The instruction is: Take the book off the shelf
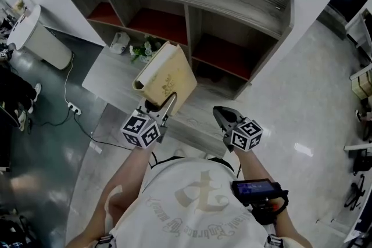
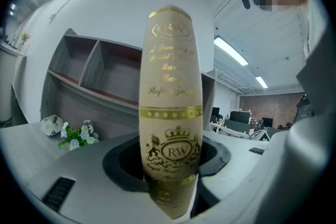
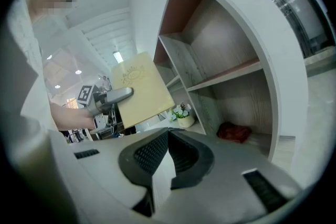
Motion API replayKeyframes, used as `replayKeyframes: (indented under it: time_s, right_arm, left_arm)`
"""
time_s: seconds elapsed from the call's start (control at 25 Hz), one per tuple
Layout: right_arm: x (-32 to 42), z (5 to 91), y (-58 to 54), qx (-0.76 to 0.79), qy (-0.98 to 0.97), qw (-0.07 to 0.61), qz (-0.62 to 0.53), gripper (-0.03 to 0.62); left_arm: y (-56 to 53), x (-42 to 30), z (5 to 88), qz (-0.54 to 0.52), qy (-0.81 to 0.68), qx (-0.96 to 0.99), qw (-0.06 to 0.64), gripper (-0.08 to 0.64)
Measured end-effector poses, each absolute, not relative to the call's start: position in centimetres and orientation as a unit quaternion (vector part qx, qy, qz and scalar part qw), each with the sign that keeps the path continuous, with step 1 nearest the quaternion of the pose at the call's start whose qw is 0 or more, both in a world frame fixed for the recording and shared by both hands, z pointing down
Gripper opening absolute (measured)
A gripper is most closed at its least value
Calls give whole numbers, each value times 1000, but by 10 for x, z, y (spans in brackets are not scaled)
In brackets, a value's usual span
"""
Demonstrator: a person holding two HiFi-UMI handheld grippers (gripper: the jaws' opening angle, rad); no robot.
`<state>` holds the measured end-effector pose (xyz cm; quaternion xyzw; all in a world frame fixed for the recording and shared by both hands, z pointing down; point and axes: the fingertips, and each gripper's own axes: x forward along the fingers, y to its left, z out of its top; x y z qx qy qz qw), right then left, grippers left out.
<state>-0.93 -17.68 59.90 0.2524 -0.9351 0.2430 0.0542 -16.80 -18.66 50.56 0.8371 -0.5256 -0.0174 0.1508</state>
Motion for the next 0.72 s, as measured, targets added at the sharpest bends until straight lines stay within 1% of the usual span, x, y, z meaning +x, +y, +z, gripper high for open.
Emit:
replayKeyframes:
  time_s: [0.72]
  right_arm:
    - [-48, 602, -165, 206, -946, 70, 239, 5]
  left_arm:
    - [-134, -235, 562, -3, -589, 784, 197, 215]
